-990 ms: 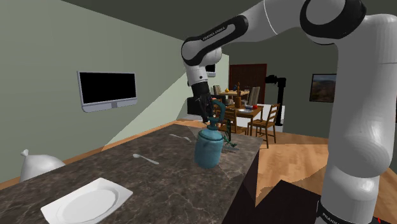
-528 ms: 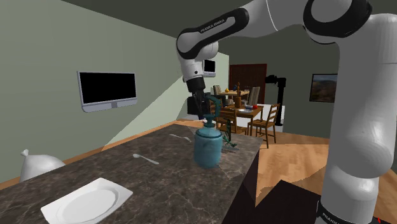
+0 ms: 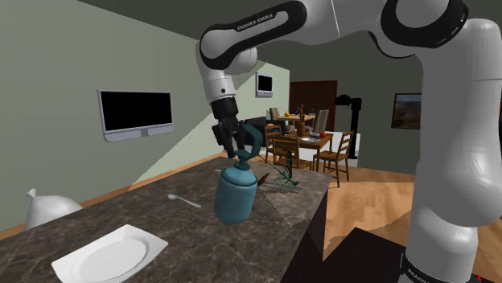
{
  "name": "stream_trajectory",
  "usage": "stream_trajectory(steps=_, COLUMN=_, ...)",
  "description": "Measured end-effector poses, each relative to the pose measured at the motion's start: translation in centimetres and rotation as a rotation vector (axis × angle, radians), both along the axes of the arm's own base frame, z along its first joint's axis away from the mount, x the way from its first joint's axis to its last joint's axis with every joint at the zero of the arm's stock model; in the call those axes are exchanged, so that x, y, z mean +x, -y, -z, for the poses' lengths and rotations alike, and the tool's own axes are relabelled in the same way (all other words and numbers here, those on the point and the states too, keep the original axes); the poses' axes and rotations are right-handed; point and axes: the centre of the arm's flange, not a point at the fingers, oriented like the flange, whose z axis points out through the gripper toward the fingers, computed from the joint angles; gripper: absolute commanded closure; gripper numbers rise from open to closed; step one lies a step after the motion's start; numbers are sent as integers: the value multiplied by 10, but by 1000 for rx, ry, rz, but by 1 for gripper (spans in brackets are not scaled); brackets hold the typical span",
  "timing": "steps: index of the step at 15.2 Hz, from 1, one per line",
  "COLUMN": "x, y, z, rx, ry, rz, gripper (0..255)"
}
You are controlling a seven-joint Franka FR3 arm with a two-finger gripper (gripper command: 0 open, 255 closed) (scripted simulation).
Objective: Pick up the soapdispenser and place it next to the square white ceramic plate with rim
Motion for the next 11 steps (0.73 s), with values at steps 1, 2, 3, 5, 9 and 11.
stream_trajectory(steps=1, x=-2, y=-15, z=2, rx=0, ry=0, rz=0, gripper=255)
stream_trajectory(steps=2, x=-7, y=-29, z=3, rx=0, ry=0, rz=0, gripper=255)
stream_trajectory(steps=3, x=-10, y=-41, z=1, rx=0, ry=0, rz=0, gripper=255)
stream_trajectory(steps=5, x=-14, y=-66, z=-1, rx=0, ry=0, rz=0, gripper=255)
stream_trajectory(steps=9, x=-21, y=-115, z=0, rx=0, ry=-1, rz=0, gripper=255)
stream_trajectory(steps=11, x=-25, y=-144, z=-2, rx=0, ry=0, rz=-1, gripper=255)
